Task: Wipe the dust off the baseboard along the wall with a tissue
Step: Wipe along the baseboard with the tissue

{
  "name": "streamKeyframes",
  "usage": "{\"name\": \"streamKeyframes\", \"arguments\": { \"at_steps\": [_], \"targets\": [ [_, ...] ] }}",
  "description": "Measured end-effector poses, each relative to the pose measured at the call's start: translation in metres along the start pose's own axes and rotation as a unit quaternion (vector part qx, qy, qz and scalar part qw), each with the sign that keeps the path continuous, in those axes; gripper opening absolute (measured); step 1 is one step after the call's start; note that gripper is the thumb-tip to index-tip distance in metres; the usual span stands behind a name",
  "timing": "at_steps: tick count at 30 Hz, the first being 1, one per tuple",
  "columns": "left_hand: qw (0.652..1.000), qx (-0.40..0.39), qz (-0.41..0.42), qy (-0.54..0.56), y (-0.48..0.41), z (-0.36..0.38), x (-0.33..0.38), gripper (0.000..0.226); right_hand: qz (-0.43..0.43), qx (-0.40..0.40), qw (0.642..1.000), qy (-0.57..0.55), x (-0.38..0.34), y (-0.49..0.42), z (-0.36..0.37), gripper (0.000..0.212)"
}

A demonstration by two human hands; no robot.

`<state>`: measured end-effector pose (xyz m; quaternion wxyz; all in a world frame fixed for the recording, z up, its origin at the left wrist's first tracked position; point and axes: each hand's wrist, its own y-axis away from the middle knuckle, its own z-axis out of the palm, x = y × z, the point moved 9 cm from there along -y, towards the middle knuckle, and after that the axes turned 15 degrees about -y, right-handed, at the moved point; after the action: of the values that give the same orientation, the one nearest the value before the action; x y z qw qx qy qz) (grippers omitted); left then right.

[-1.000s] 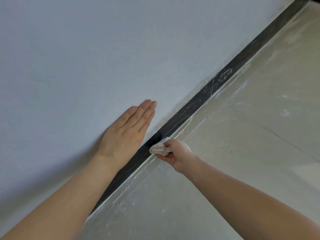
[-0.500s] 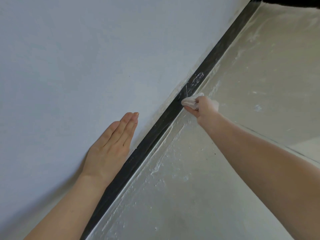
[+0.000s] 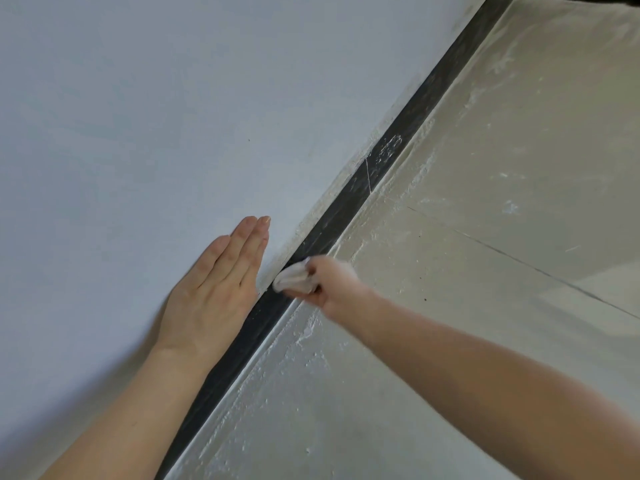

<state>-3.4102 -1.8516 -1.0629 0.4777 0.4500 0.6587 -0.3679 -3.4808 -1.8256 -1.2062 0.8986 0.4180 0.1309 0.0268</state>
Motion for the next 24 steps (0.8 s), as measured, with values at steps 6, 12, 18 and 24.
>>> {"name": "streamKeyframes", "arguments": {
  "at_steps": [6, 12, 18, 24],
  "targets": [
    [0.999, 0.035, 0.001, -0.01, 0.0, 0.002, 0.005, 0.06, -0.151, 0.057, 0.986, -0.052, -0.118, -0.014, -0.013, 0.045],
    [0.999, 0.033, -0.005, 0.005, -0.002, 0.001, 0.002, 0.06, -0.163, 0.117, 0.977, -0.075, -0.108, 0.008, -0.046, 0.01],
    [1.0, -0.001, 0.019, 0.024, 0.001, -0.002, -0.003, 0.06, 0.099, 0.044, 0.993, 0.05, 0.063, 0.021, -0.036, 0.04],
    [0.996, -0.006, 0.04, 0.077, 0.004, -0.004, -0.003, 0.059, -0.01, 0.043, 0.999, 0.002, -0.005, 0.002, -0.004, 0.034]
  ]
}}
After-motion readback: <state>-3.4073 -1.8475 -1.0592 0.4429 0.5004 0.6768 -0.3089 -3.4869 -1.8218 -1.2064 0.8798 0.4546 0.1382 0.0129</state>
